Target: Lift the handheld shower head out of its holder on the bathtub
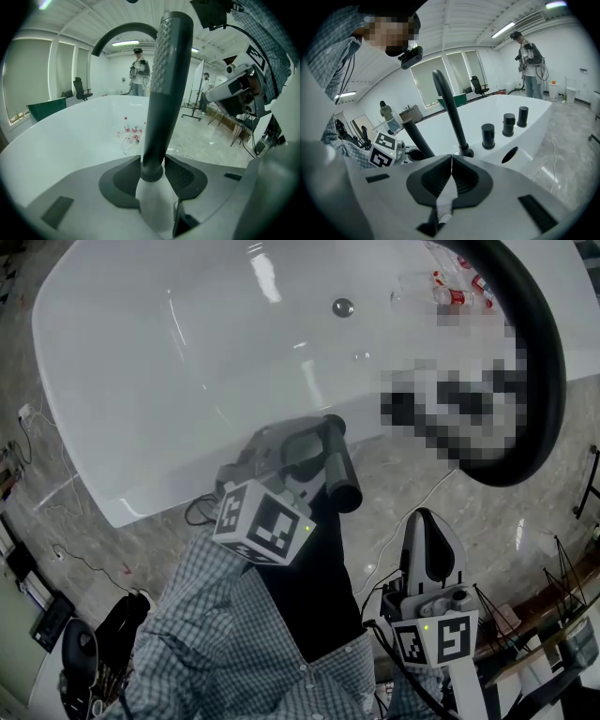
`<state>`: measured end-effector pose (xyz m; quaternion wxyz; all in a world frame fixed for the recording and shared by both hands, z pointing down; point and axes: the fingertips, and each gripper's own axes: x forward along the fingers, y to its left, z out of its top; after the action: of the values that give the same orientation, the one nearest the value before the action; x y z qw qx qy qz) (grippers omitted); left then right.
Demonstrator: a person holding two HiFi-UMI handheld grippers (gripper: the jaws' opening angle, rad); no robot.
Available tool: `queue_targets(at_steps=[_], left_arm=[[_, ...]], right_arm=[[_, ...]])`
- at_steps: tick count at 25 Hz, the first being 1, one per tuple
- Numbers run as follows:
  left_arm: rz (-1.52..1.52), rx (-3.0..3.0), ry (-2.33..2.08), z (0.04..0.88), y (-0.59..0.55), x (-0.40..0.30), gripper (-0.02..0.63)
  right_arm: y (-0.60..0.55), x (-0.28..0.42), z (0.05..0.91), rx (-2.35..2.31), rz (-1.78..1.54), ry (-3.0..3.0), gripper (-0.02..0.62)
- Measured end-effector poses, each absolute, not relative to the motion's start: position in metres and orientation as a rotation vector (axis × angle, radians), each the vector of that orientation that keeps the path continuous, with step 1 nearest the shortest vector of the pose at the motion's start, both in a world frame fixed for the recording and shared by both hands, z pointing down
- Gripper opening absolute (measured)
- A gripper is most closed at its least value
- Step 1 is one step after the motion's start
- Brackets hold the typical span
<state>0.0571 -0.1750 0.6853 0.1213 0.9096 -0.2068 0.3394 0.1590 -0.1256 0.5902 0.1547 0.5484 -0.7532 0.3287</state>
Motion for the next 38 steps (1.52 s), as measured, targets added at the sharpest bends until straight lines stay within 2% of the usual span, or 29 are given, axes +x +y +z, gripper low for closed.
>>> queue_targets(at_steps=[23,38], left_arm=[[1.119,2.706,-0.522,0.693,-0.175,0.064,0.132],[1.145,2.737,-0.506,0.654,-0.166,0.067,0.132]], right_arm=[[-0.127,0.158,0.591,1.588,0.983,-2.159,0.017],[-0.127,0.160,0.557,1.641,0.949,-2.179,0.017]])
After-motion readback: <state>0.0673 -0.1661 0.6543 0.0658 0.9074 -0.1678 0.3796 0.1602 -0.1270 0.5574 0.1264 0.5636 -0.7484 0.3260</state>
